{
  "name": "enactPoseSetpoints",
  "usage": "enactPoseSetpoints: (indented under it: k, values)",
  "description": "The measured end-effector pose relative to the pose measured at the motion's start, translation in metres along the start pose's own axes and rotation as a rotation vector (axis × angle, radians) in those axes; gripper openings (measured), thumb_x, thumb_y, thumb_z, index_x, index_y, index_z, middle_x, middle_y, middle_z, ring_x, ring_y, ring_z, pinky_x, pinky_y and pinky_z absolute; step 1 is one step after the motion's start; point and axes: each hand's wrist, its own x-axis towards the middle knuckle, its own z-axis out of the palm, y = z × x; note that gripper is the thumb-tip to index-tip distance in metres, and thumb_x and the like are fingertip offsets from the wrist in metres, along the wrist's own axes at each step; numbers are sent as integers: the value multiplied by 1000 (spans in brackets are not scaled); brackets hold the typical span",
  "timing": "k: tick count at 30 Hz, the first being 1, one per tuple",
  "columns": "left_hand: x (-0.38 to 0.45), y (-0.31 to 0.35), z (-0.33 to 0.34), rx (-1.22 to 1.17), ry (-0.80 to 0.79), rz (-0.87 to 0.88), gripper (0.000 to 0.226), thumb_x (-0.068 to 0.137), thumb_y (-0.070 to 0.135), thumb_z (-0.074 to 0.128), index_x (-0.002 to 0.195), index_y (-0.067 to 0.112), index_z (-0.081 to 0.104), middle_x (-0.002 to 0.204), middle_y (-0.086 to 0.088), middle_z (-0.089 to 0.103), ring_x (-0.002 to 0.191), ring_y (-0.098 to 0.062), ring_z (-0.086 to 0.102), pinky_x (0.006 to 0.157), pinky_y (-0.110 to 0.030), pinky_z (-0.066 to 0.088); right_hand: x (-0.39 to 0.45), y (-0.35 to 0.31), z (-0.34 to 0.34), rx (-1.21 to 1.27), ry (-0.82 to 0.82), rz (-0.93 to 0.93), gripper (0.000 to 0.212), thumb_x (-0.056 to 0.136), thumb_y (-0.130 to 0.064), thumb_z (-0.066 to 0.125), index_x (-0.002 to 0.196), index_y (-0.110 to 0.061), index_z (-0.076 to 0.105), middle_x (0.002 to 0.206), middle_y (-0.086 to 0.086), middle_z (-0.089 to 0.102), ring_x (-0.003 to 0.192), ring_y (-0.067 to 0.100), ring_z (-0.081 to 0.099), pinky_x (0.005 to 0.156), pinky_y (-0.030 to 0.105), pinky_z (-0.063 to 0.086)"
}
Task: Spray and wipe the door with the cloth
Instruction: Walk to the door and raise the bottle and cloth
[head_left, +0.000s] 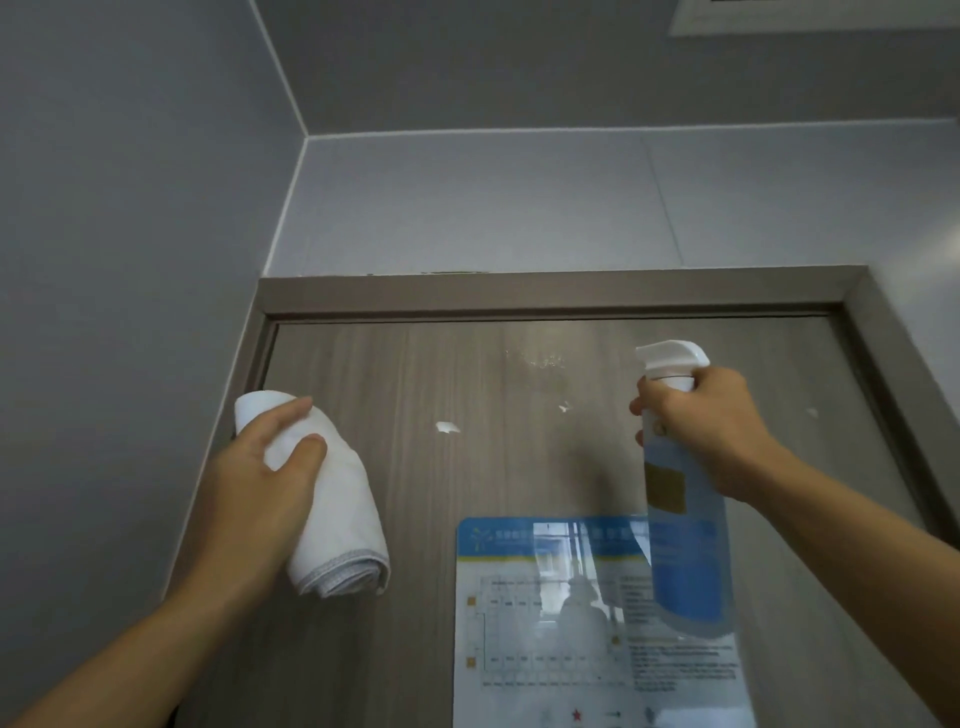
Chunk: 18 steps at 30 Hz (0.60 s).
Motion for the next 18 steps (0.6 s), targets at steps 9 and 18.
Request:
enactPoseSetpoints:
  k: [9, 18]
  values:
    - [21, 18, 20, 98, -17, 72, 41, 100, 15, 58, 135, 35, 63, 136, 1, 54, 108, -21, 53, 81, -32, 44, 2, 7, -22, -67, -14, -19, 10, 87, -14, 68, 93, -7, 65, 88, 19, 72, 80, 33, 73, 75, 51, 63]
    - [33, 35, 15, 203, -56, 69, 42, 87, 37, 57, 124, 57, 62, 139, 1, 59, 117, -32, 59, 101, -58, 52, 23, 25, -72, -147, 185, -10, 10, 79, -19, 70, 86, -13, 65, 85, 16, 72, 81, 33, 73, 77, 57, 61]
